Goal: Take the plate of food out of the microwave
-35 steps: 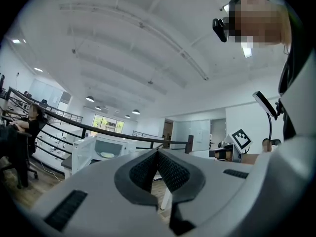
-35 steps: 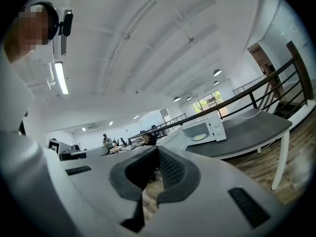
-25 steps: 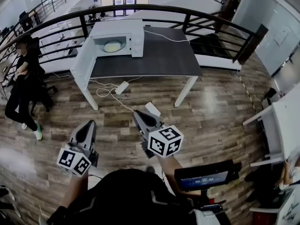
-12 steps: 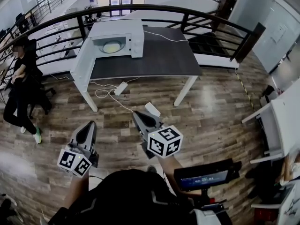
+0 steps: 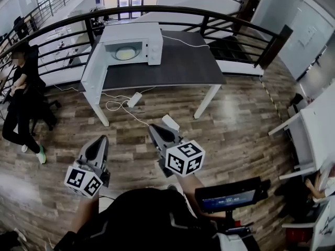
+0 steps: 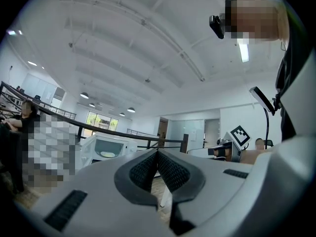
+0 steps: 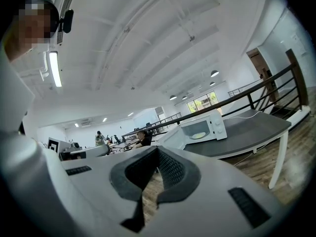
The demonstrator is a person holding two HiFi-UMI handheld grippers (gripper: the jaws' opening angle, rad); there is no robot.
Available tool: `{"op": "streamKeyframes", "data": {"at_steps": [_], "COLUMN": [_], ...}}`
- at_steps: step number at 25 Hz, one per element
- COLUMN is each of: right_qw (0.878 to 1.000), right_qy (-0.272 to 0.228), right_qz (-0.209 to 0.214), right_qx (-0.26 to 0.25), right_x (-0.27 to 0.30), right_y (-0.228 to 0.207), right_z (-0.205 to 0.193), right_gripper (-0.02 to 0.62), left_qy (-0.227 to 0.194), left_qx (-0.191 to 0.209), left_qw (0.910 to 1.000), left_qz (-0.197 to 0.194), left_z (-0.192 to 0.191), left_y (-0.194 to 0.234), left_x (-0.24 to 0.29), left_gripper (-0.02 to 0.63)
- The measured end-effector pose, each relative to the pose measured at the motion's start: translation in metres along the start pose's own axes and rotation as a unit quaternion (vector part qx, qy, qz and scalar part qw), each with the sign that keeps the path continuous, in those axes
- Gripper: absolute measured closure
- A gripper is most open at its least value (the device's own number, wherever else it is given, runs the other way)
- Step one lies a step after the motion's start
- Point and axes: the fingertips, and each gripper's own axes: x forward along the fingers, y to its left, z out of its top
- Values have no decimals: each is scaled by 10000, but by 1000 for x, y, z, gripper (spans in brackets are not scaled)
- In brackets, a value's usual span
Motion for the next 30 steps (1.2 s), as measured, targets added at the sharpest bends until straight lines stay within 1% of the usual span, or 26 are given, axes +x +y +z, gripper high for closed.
{"op": "streamKeyframes", "data": {"at_steps": [7, 11, 18, 23, 30], "right_qw": [9997, 9995, 9997, 9999, 9999], "right_qy": [3, -18, 39, -12, -54], "right_qz": [-224, -303, -230, -98, 53], "right_qx": [-79, -96, -23, 38, 72], "right_x": [19, 29, 49, 64, 77], "right_y": [16, 24, 27, 11, -34], "right_z": [-6, -10, -12, -4, 25], "right_gripper": [606, 606, 606, 606, 606], "left_qy": [86, 68, 118, 92, 77], "left_qx": [-24, -80, -52, -92, -5], "left_qw": [9999, 9997, 9997, 9999, 10000], "left_qz": [-137, -219, -216, -91, -3], "left_z": [-1, -2, 0, 2, 11], "left_y": [25, 42, 55, 62, 58], "left_x": [-17, -25, -19, -4, 47], "left_gripper": [601, 601, 601, 601, 601]}}
